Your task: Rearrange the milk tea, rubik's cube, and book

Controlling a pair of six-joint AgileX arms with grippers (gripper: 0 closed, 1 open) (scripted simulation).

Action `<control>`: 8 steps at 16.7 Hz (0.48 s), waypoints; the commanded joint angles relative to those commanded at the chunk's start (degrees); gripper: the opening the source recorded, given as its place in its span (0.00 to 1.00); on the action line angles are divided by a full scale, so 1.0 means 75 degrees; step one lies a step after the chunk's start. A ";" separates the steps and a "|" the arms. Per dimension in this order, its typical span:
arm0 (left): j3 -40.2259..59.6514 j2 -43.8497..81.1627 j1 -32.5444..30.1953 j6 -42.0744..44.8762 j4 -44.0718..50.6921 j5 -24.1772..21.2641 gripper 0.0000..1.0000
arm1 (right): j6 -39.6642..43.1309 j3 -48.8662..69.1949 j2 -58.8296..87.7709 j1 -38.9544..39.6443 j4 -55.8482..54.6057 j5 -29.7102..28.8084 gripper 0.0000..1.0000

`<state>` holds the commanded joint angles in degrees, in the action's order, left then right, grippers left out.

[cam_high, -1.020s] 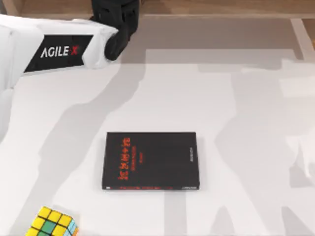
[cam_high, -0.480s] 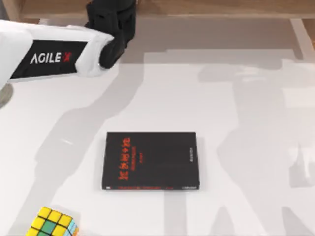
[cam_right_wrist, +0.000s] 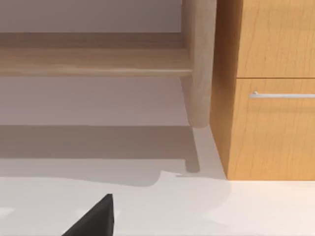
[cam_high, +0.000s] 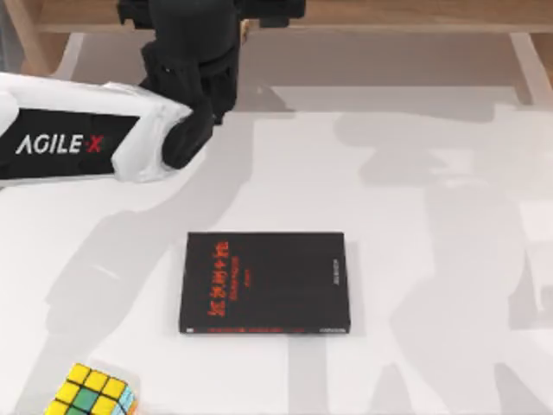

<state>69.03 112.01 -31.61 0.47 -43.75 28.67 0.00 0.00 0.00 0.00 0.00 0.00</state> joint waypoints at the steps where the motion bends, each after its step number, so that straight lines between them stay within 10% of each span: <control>1: 0.0000 0.0000 0.0000 0.0000 0.0000 0.0000 0.00 | 0.0000 0.0000 0.0000 0.0000 0.0000 0.0000 1.00; 8: -0.0495 -0.0257 -0.0090 0.0001 -0.0145 -0.1193 0.00 | 0.0000 0.0000 0.0000 0.0000 0.0000 0.0000 1.00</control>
<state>65.32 110.09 -32.28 0.48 -44.84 19.72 0.00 0.00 0.00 0.00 0.00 0.00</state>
